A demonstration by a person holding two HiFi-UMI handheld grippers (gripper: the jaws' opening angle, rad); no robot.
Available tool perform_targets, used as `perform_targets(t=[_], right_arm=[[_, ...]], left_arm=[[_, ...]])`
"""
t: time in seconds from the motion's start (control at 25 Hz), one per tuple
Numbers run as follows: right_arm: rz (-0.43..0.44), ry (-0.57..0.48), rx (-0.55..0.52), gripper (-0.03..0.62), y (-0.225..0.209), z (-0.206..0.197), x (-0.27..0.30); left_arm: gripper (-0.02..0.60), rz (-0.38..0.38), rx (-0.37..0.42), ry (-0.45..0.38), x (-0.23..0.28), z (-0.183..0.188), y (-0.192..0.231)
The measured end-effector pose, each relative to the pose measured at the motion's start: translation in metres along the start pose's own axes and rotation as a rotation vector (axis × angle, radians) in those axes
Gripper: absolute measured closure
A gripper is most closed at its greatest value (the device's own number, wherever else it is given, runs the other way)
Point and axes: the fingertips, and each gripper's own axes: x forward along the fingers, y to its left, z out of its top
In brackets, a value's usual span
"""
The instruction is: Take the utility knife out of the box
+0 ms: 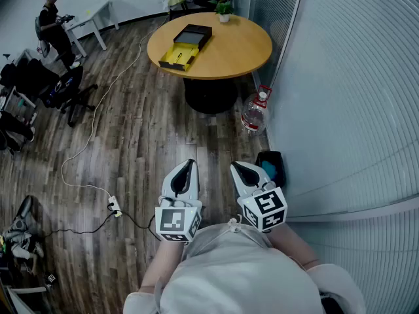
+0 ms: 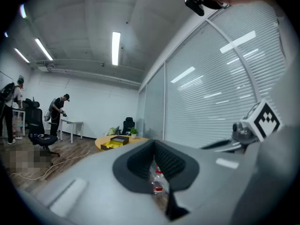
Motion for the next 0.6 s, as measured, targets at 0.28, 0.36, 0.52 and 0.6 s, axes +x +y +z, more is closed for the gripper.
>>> perform_targets(t=[0.28, 0.36, 0.52, 0.6], right_arm=[[-0.002, 0.012, 0.008, 0.594, -0.004, -0.008, 0.006], [-0.005, 0.014, 0.025, 0.594, -0.006, -0.008, 0.008], [-0.006, 0.01, 0.087, 0.595, -0.009, -0.008, 0.013], [-0.008, 0.014, 0.107, 0.595, -0.009, -0.011, 0.018]], left_arm=[[0.575, 0.004, -0.012, 0.013, 0.006, -0.009, 0.003], [0.575, 0.006, -0.014, 0.019, 0.007, -0.009, 0.005], [0.575, 0.01, -0.019, 0.037, 0.011, -0.011, 0.01], [0.575, 0.011, -0.02, 0.045, 0.012, -0.013, 0.015]])
